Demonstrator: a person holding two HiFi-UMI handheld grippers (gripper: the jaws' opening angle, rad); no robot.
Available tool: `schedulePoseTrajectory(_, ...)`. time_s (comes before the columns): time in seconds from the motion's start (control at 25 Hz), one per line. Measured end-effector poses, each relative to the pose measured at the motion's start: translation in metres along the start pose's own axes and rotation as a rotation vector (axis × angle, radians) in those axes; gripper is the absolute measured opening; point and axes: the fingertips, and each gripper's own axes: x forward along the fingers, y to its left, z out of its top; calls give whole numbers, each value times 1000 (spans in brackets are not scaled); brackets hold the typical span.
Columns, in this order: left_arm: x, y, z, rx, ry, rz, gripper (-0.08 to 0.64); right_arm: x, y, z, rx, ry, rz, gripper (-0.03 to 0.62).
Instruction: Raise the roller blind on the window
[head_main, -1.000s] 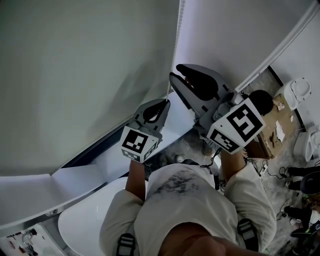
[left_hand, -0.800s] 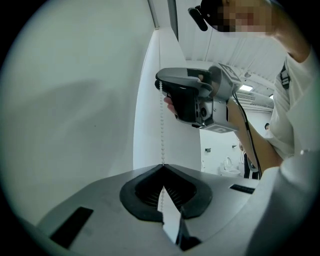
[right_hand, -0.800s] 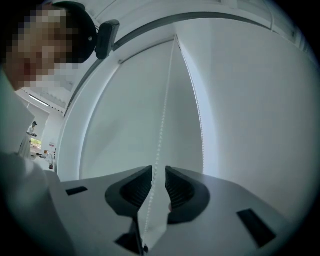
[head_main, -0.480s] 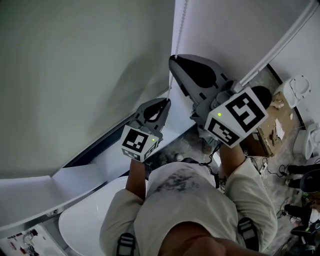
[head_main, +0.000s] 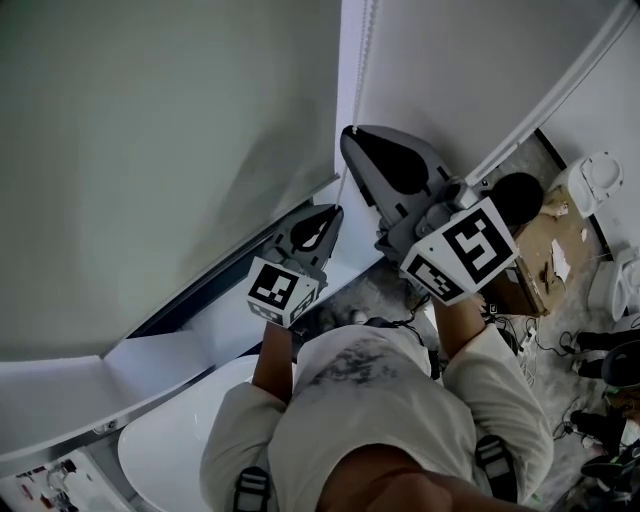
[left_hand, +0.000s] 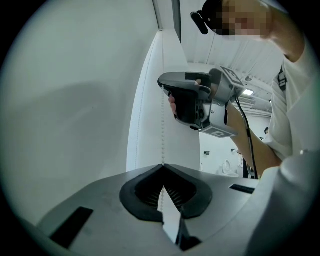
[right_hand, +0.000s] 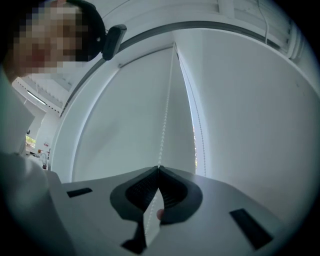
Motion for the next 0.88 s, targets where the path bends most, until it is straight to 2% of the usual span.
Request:
schedulePoseTrajectory(0.44, -3, -6, -65, -33, 84, -4, 5, -5, 7, -63, 54, 34, 34, 60)
schedulePoseTrajectory(0.88, -7, -8, -125, -89, 117, -18, 5, -17, 17, -121, 57, 79, 44, 61)
